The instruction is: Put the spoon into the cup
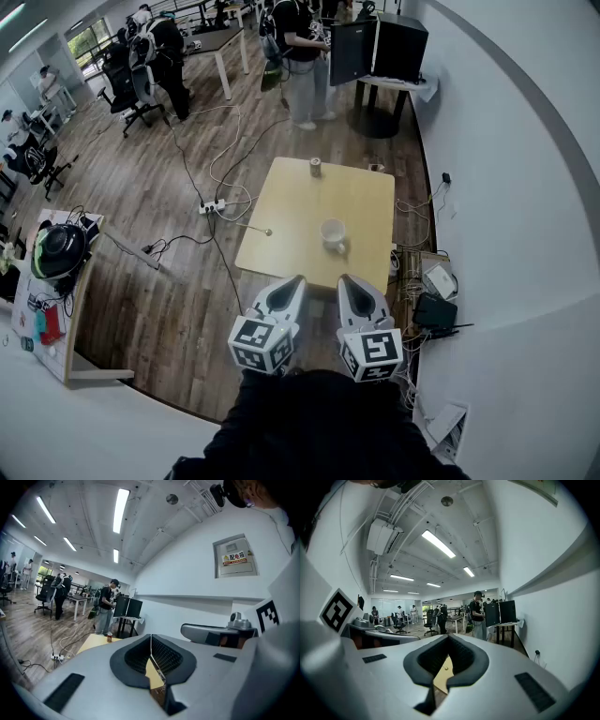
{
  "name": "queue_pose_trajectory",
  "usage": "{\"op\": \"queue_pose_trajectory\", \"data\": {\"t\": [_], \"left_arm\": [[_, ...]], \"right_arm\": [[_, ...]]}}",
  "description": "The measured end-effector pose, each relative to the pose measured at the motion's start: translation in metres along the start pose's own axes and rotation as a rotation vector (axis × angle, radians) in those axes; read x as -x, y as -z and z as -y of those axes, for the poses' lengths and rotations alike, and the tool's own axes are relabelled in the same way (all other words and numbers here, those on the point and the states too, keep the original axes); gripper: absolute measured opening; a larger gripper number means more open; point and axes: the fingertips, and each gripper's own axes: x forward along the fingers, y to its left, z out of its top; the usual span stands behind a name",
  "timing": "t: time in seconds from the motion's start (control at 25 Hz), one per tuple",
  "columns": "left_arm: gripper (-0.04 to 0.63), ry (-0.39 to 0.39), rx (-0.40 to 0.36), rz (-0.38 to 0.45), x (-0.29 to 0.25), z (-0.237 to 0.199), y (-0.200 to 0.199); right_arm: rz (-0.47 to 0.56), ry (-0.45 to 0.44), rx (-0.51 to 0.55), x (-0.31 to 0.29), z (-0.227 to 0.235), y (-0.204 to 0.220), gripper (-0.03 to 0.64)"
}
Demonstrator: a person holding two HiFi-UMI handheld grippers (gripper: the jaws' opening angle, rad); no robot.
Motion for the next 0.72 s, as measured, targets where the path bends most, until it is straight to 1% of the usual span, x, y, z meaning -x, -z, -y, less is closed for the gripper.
{"op": "queue_pose_trajectory", "data": {"t": [0.16,0.36,0.44,0.56,0.72], "left_arm": [[0.037,0.019,-0.01,-0.003,0.0,-0.003,0.006],[0.037,0.02,-0.012,-0.011,0.004,-0.005,0.008],[0.037,0.013,-0.004,-0.013,0.005,-0.008,0.01],[0.035,0.01,0.012,-0.017,0.007,-0.016,0.014],[0.035,0.023,0.004,-0.041,0.012,-0.021,0.021]], "right_arm": [[-0.011,-0.013,0.014,-0.002,-0.006,0.002,0.018],[0.004,-0.014,-0.019,-0.001,-0.01,0.003,0.02],[0.001,-0.012,-0.015,-0.001,-0.01,0.004,0.02],[-0.019,-0.012,-0.009,-0.003,-0.014,0.009,0.02],[-0.081,-0.011,0.008,-0.006,-0.024,0.022,0.02]]}}
